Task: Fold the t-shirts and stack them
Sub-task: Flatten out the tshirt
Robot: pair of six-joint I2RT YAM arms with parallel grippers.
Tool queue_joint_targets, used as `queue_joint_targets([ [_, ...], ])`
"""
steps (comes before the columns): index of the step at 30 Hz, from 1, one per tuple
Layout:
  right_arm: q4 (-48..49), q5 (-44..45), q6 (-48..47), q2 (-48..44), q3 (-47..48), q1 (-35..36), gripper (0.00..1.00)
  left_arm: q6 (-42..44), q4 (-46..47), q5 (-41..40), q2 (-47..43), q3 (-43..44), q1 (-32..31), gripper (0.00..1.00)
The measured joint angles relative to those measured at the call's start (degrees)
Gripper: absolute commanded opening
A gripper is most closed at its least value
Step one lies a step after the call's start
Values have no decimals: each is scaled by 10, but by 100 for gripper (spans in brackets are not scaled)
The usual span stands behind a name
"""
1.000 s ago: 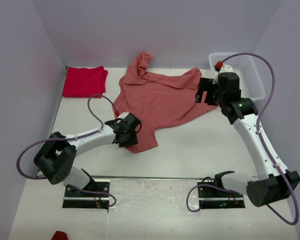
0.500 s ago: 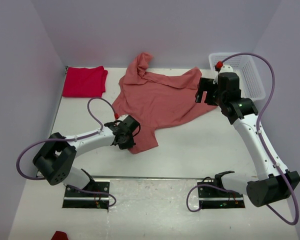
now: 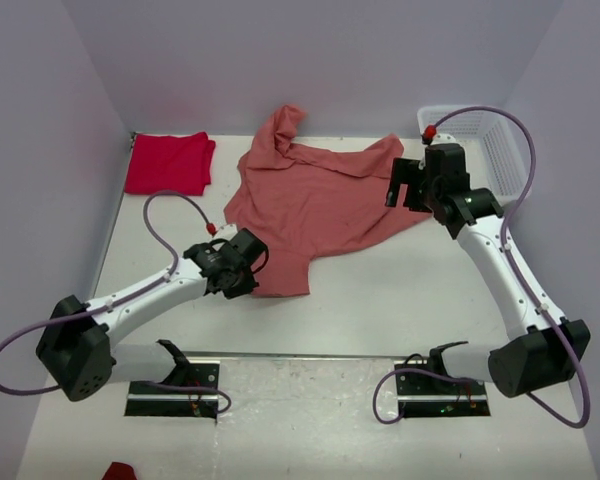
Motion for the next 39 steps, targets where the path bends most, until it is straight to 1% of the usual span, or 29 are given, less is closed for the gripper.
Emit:
queue_joint_targets([
  [6, -14, 0, 9, 21, 0, 3, 94, -29, -86, -37, -75, 40, 0, 0],
  [10, -16, 0, 18, 35, -1, 8, 93, -44, -148, -71, -94, 81, 0, 0],
  [12, -15, 0, 23, 42, -9, 10, 92, -48, -177, -94, -97, 104, 0, 0],
  [14, -14, 0, 28, 50, -18, 13, 87, -53, -203, -117, -101, 123, 1, 0],
  [15, -14, 0, 31, 56, -24, 15, 83, -54, -216, -129, -104, 130, 2, 0],
  [16, -13, -1, 34, 60, -31, 17, 74, -56, -226, -139, -108, 136, 5, 0],
  [17, -10, -2, 38, 64, -39, 19, 70, -56, -234, -146, -111, 138, 9, 0],
  [18, -9, -4, 42, 68, -47, 20, 67, -55, -241, -155, -115, 140, 15, 0],
  [20, -6, -6, 53, 76, -61, 24, 67, -52, -253, -167, -119, 140, 30, 0],
  [22, -4, -8, 62, 84, -73, 27, 71, -45, -258, -178, -121, 140, 49, 0],
  [25, -2, 1, 76, 92, -90, 31, 73, -23, -257, -188, -124, 140, 85, 0],
  [29, 1, 18, 94, 93, -122, 31, 72, 23, -241, -198, -130, 139, 138, 0],
  [31, 2, 25, 103, 94, -138, 31, 72, 41, -233, -202, -130, 139, 148, 0],
  [39, 8, 43, 136, 122, -182, 31, 69, 91, -189, -200, -115, 130, 151, 0],
])
